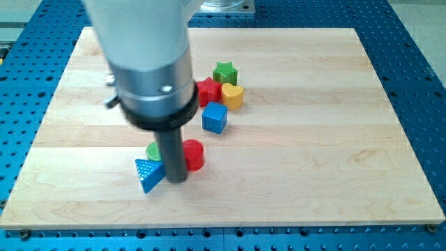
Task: Push red circle into the cube
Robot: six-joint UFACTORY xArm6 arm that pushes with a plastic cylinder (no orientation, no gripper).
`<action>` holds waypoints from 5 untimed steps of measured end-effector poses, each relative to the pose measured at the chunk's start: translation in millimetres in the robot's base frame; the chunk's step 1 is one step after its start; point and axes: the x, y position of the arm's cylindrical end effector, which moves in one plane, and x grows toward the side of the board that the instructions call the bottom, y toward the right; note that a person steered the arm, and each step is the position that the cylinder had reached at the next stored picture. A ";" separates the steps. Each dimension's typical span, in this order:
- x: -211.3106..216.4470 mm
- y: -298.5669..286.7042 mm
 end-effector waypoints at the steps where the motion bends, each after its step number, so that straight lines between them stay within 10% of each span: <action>1: -30.6 3.9; 4: -83.9 24.7; 5: -7.8 22.0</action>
